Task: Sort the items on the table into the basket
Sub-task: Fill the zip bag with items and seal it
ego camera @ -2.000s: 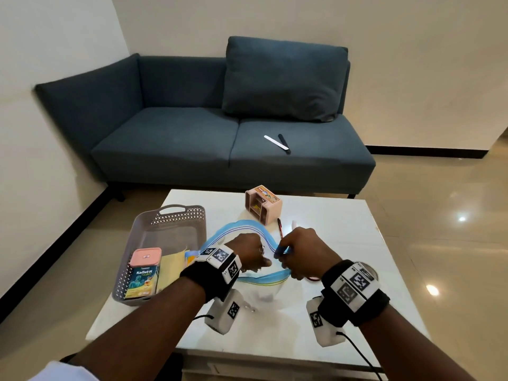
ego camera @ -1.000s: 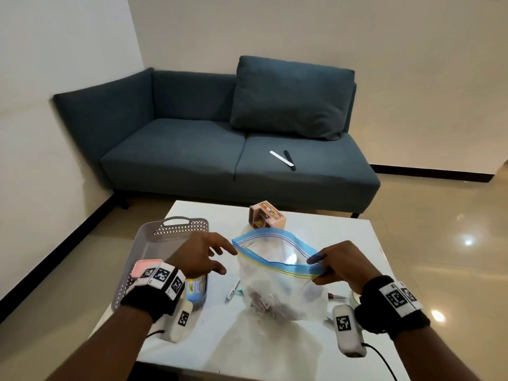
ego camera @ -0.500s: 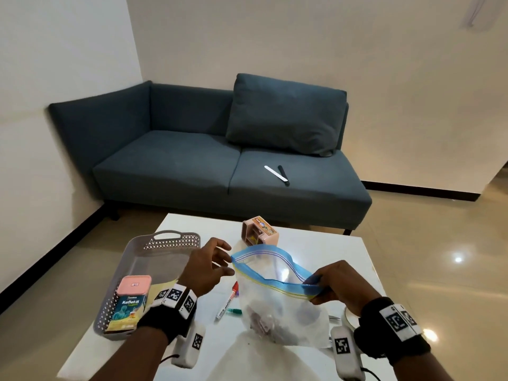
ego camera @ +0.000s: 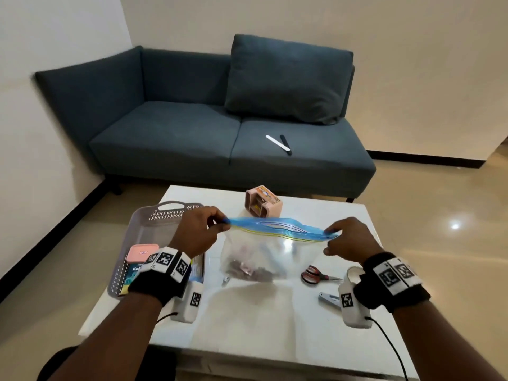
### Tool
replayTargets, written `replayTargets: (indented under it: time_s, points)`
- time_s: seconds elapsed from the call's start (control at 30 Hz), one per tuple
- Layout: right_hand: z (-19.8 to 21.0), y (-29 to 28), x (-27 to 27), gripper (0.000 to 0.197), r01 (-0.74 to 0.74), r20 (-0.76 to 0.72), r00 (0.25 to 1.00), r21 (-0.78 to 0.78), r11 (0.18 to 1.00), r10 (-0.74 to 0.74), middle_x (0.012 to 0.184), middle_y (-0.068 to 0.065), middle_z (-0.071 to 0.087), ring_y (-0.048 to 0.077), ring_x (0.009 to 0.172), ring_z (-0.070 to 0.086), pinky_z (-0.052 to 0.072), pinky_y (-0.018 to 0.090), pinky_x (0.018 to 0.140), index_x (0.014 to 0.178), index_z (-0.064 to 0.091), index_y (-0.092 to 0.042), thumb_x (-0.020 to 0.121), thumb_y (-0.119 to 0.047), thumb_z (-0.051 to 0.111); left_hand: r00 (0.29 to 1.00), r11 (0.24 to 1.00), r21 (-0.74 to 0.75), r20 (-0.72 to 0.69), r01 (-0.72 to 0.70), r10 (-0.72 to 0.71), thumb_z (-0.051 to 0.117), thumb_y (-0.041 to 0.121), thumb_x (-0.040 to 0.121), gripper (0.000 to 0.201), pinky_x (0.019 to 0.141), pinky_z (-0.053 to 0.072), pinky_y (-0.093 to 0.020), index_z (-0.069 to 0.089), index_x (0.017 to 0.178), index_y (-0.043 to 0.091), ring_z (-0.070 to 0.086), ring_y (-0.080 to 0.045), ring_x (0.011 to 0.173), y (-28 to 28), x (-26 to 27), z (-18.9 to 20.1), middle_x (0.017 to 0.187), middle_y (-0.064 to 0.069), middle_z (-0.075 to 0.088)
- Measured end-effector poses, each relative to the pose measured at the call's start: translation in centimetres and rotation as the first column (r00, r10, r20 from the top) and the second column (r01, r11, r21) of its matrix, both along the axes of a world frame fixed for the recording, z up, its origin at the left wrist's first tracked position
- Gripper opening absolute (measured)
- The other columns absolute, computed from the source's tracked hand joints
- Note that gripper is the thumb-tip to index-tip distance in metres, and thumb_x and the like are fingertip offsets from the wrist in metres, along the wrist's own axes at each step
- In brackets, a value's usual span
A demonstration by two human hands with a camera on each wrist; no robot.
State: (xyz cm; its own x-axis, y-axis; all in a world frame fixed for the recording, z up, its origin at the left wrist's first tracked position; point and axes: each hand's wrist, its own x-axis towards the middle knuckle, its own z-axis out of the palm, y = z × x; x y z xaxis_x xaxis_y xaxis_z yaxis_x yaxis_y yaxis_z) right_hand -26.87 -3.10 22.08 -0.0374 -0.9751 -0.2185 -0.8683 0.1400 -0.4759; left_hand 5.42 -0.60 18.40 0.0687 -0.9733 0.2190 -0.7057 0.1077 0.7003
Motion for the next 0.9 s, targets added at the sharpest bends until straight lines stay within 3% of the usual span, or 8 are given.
replayTargets:
  time_s: [0.1, 0.2, 0.3, 0.53, 0.63, 0.7, 0.8, 0.9]
  points:
    - [0.1, 0.2, 1.8, 0.059, -0.129, -0.069, 0.991, -0.205, 0.970, 0.117, 0.130, 0.000, 0.051, 0.023, 0.118, 0.042, 0.042, 0.034, 0.098, 0.122, 0.059, -0.021, 0.067, -0.015, 0.080, 0.998, 0.995, -0.077, 0.014, 0.064, -0.063, 0.081, 0.013, 0.074, 0.009, 0.060, 0.039, -0.008, 0.076, 0.079, 0.019, 0.057, -0.004, 0.064, 0.5, -1.6, 1.2, 0.063, 0.014, 0.063]
    - [0.5, 0.7, 4.6, 0.055, -0.381, -0.054, 0.919, -0.379, 0.844, 0.390, 0.127, -0.007, 0.053, 0.019, 0.118, 0.040, 0.035, 0.038, 0.098, 0.123, 0.056, -0.030, 0.073, -0.030, 0.079, 0.990, 0.983, -0.132, 0.072, 0.130, -0.122, 0.081, 0.016, 0.076, 0.010, 0.062, 0.038, -0.003, 0.075, 0.080, 0.022, 0.059, -0.004, 0.068, 0.4, -3.4, 1.9, 0.064, 0.021, 0.059]
    - [0.4, 1.0, 7.7, 0.045, -0.510, -0.088, 0.841, -0.463, 0.725, 0.534, 0.124, -0.011, 0.058, 0.017, 0.114, 0.043, 0.035, 0.037, 0.096, 0.121, 0.059, -0.031, 0.079, -0.036, 0.074, 0.980, 0.967, -0.165, 0.071, 0.194, -0.184, 0.080, 0.018, 0.076, 0.011, 0.062, 0.039, -0.003, 0.073, 0.084, 0.022, 0.058, 0.000, 0.062, 0.1, -4.8, 2.3, 0.068, 0.022, 0.059]
    - [-0.4, -0.3, 10.1, 0.015, -0.474, -0.117, 0.856, -0.570, 0.671, 0.504, 0.093, -0.003, 0.069, 0.017, 0.093, 0.051, 0.030, 0.031, 0.080, 0.095, 0.071, -0.021, 0.083, -0.029, 0.070, 0.994, 0.964, -0.244, 0.029, 0.111, -0.107, 0.077, 0.005, 0.071, 0.017, 0.065, 0.045, -0.017, 0.072, 0.081, 0.017, 0.060, -0.011, 0.070, -0.7, -5.5, 1.9, 0.078, 0.006, 0.069]
    - [-0.3, -0.7, 10.1, 0.006, -0.474, -0.117, 0.855, -0.572, 0.669, 0.506, 0.089, -0.003, 0.067, 0.014, 0.086, 0.046, 0.032, 0.032, 0.075, 0.087, 0.072, -0.021, 0.082, -0.022, 0.071, 0.995, 0.969, -0.227, 0.017, 0.099, -0.098, 0.073, -0.003, 0.069, 0.022, 0.064, 0.045, -0.013, 0.071, 0.078, 0.017, 0.060, -0.009, 0.071, -1.0, -5.4, 1.8, 0.076, 0.007, 0.067]
    - [-0.1, -1.0, 10.1, 0.007, -0.469, -0.122, 0.857, -0.587, 0.660, 0.500, 0.084, -0.001, 0.066, 0.017, 0.081, 0.048, 0.031, 0.032, 0.072, 0.083, 0.072, -0.018, 0.077, -0.014, 0.072, 0.992, 0.967, -0.220, 0.010, 0.128, -0.129, 0.069, -0.007, 0.067, 0.027, 0.063, 0.045, -0.009, 0.069, 0.078, 0.018, 0.060, -0.006, 0.068, -1.2, -5.5, 2.0, 0.074, 0.010, 0.064]
    - [0.1, -1.1, 10.4, 0.009, -0.486, -0.178, 0.861, -0.569, 0.664, 0.477, 0.079, 0.003, 0.065, 0.020, 0.076, 0.049, 0.026, 0.030, 0.072, 0.079, 0.069, -0.014, 0.071, -0.009, 0.068, 0.989, 0.962, -0.230, 0.044, 0.147, -0.141, 0.065, -0.007, 0.065, 0.026, 0.063, 0.047, -0.016, 0.068, 0.078, 0.015, 0.060, -0.012, 0.069, -1.6, -5.7, 2.1, 0.076, 0.004, 0.067]
    - [0.0, -1.2, 10.5, 0.009, -0.488, -0.165, 0.857, -0.568, 0.663, 0.488, 0.083, 0.005, 0.065, 0.025, 0.077, 0.054, 0.036, 0.033, 0.071, 0.082, 0.066, -0.012, 0.075, -0.008, 0.066, 0.989, 0.957, -0.252, 0.038, 0.146, -0.141, 0.065, -0.004, 0.067, 0.024, 0.064, 0.049, -0.021, 0.067, 0.079, 0.017, 0.060, -0.013, 0.070, -1.8, -5.6, 2.2, 0.077, 0.003, 0.068]
